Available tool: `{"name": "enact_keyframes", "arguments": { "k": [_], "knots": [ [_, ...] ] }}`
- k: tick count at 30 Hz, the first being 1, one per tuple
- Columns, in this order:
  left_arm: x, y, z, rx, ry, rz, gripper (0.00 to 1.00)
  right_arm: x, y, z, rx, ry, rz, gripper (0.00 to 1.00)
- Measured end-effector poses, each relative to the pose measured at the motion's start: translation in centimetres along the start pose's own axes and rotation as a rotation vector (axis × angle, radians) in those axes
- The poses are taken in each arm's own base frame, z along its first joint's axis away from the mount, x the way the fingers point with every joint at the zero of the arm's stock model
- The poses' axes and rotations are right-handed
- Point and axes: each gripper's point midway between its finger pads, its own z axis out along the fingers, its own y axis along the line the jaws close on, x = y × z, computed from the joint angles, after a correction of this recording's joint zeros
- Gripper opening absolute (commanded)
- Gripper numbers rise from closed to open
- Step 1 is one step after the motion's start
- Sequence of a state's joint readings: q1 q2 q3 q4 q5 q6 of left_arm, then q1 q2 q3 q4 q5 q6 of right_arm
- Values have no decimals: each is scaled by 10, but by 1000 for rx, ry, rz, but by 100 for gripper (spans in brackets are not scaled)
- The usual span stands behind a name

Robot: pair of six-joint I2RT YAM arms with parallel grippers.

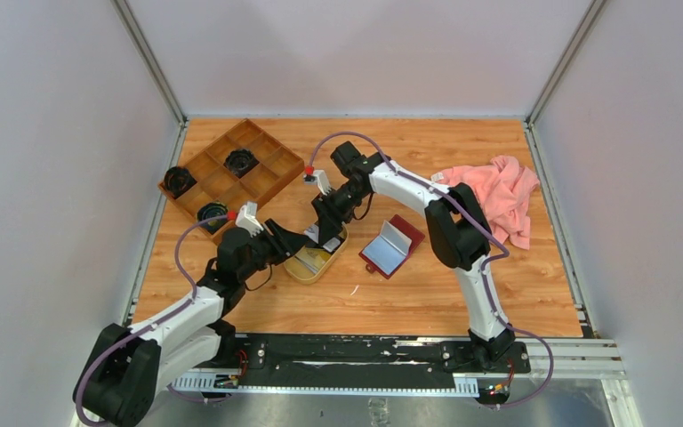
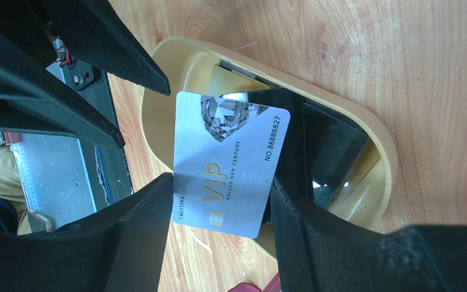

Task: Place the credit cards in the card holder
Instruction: Pick up the credit card from the storage box, then place the credit card in the storage box.

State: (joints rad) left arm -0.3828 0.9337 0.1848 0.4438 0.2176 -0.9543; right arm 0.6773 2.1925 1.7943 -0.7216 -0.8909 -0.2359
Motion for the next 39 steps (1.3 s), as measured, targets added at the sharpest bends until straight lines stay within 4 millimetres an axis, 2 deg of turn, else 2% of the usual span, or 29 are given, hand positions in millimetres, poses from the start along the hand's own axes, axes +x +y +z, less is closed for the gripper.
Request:
{"name": "enact_keyframes", "arguments": {
  "k": [8, 18, 31, 36, 39],
  "knots": [
    [2, 0, 2, 4, 10, -1, 45, 4, -4, 4, -1, 11, 18, 45],
    [-1, -11, -5, 52, -10, -25, 48, 5, -5, 5, -4, 13, 23, 45],
    [4, -2, 1, 20, 9, -54, 43, 5, -5, 3, -9, 8, 28, 45],
    [2, -9, -3, 48, -5, -97, 43, 5, -6, 3, -8, 9, 31, 45],
    [8, -5, -8, 47, -4, -145, 42, 6, -7, 5, -9, 11, 36, 45]
  ]
}}
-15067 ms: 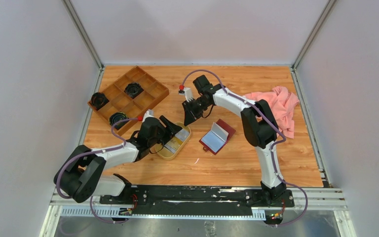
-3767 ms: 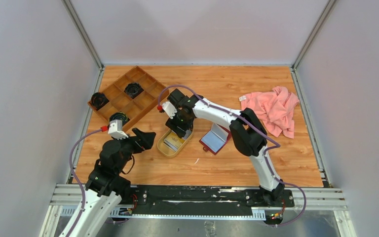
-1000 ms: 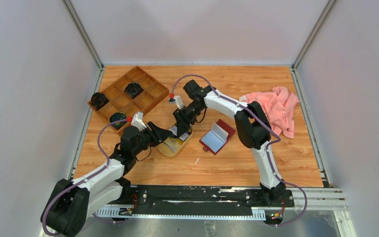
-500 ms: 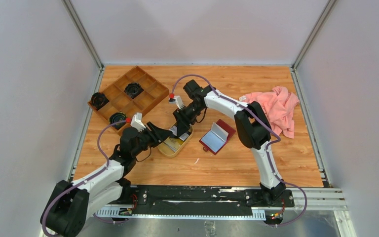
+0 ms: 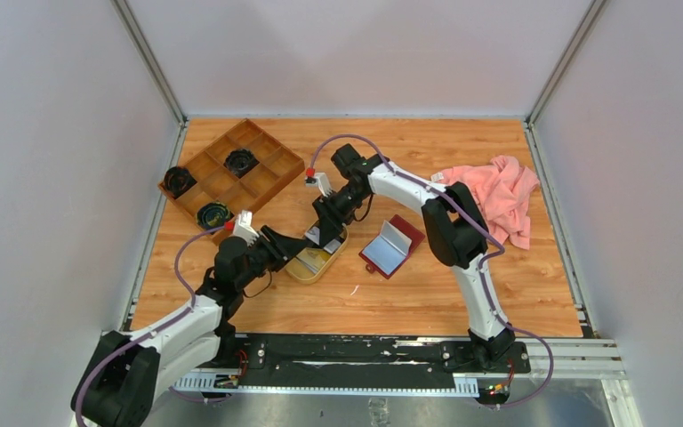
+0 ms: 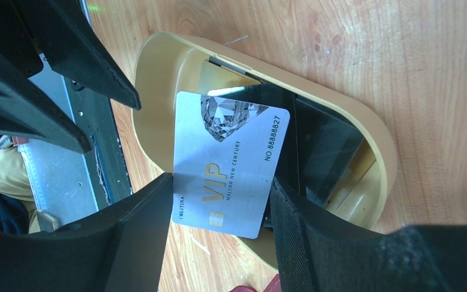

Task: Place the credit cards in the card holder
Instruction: Place the credit card in the storage box.

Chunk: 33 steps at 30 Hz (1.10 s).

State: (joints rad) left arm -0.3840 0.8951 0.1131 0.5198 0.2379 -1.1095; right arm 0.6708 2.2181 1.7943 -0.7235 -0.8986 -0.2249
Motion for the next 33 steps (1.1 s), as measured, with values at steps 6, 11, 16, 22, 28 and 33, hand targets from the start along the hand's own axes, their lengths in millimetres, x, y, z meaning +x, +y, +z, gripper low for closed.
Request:
{"name": "enact_keyframes", "arguments": {
  "k": [6, 11, 16, 22, 28, 33],
  "knots": [
    [15, 9, 0, -35, 27, -63, 42, 2, -2, 3, -2, 6, 10, 45],
    [23, 19, 3, -87, 43, -101, 33, 3, -3, 3, -1, 6, 13, 45],
    [20, 23, 5, -110, 16, -123, 31, 2, -3, 3, -2, 6, 13, 45],
    [21, 38, 9, -174, 10, -152, 32, 3, -3, 3, -2, 6, 14, 45],
    [18, 40, 17, -201, 2, -164, 34, 3, -3, 3, -1, 6, 17, 44],
    [12, 38, 21, -210, -19, -171, 34, 2, -3, 2, -1, 5, 21, 44]
  ]
}}
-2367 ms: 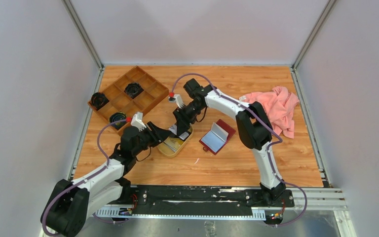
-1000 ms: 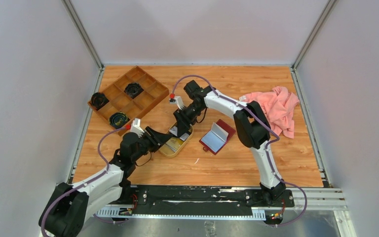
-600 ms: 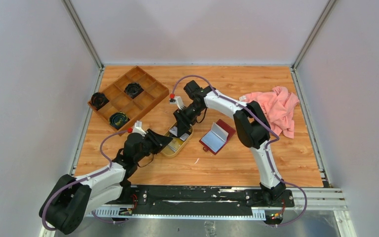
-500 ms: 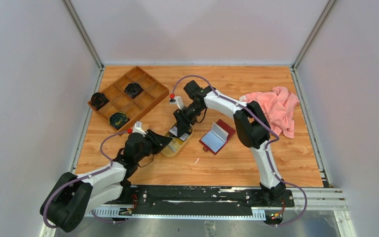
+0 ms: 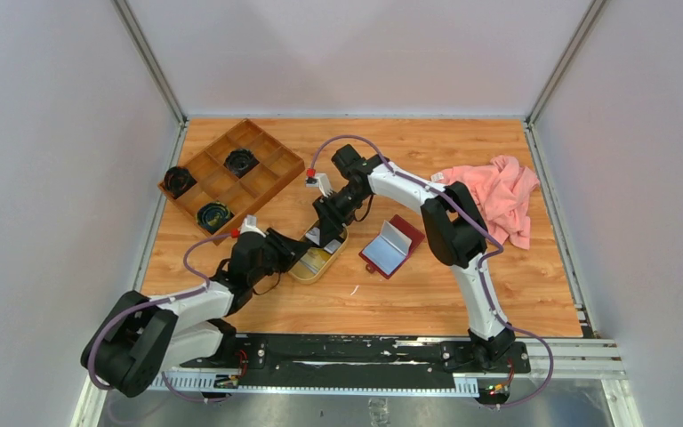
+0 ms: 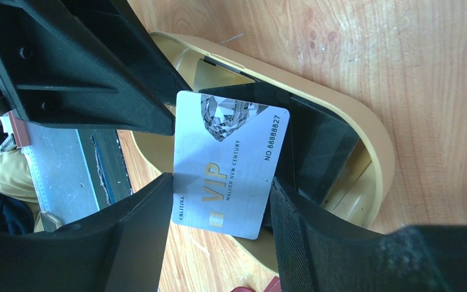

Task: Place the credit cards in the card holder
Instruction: Place the credit card in the storage box.

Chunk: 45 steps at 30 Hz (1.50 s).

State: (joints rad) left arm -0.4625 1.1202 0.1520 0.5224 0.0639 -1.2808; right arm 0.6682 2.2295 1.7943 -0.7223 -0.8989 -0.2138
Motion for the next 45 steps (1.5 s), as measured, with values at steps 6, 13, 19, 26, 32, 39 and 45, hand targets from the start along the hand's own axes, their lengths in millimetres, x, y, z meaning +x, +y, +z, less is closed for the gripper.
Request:
{"name": "enact_keyframes", "arguments": {
  "k": [6, 13, 19, 26, 32, 39, 45],
  "knots": [
    [0, 6, 4, -29, -1, -20, 34, 0, -1, -1, 1, -1, 4, 44],
    [-3, 5, 9, -44, -11, -42, 35, 0, 0, -1, 1, -1, 6, 44],
    [0, 2, 13, -50, -4, -51, 34, 0, -1, 0, 0, -1, 7, 44],
    [1, 5, 19, -75, -10, -60, 32, 0, 1, 0, -6, -2, 7, 44],
    [0, 4, 27, -93, -20, -73, 26, 0, 1, 0, -11, -3, 7, 43],
    [-4, 3, 30, -94, -41, -92, 0, 0, 2, 0, -13, -4, 8, 43],
    [-7, -6, 30, -65, -50, -97, 0, 0, 2, 0, -12, -3, 8, 43]
  ]
}}
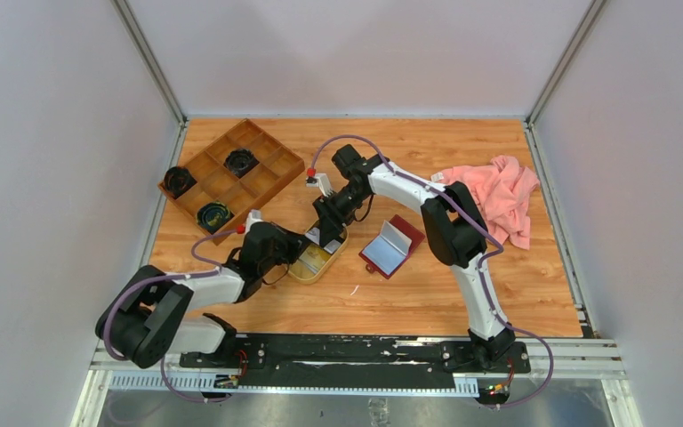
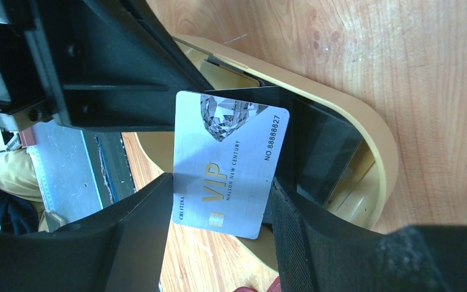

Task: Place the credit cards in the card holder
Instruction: Place the credit card in the storage box.

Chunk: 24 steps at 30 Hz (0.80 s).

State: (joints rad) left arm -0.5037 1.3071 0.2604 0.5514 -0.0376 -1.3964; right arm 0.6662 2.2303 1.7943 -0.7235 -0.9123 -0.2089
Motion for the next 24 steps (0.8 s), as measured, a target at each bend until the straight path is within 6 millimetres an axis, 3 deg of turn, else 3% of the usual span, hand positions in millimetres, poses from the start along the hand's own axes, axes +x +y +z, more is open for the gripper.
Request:
{"name": "enact_keyframes", "arguments": {
  "k": [7, 15, 19, 22, 24],
  "knots": [
    [-2, -10, -18, 67, -13, -1, 0, -2, -8, -3, 52, 5, -7, 43],
    [1, 6, -36, 86, -16, -8, 0, -1, -21, -6, 128, 18, -13, 45],
    [-1, -3, -46, 132, -22, -6, 0, -4, -24, -7, 154, 20, -29, 54],
    [-4, -15, -57, 184, -32, 0, 0, -3, -24, -6, 158, 25, -40, 70],
    [-6, -25, -64, 226, -39, 7, 0, -3, -21, -5, 155, 30, -45, 72]
  ]
}}
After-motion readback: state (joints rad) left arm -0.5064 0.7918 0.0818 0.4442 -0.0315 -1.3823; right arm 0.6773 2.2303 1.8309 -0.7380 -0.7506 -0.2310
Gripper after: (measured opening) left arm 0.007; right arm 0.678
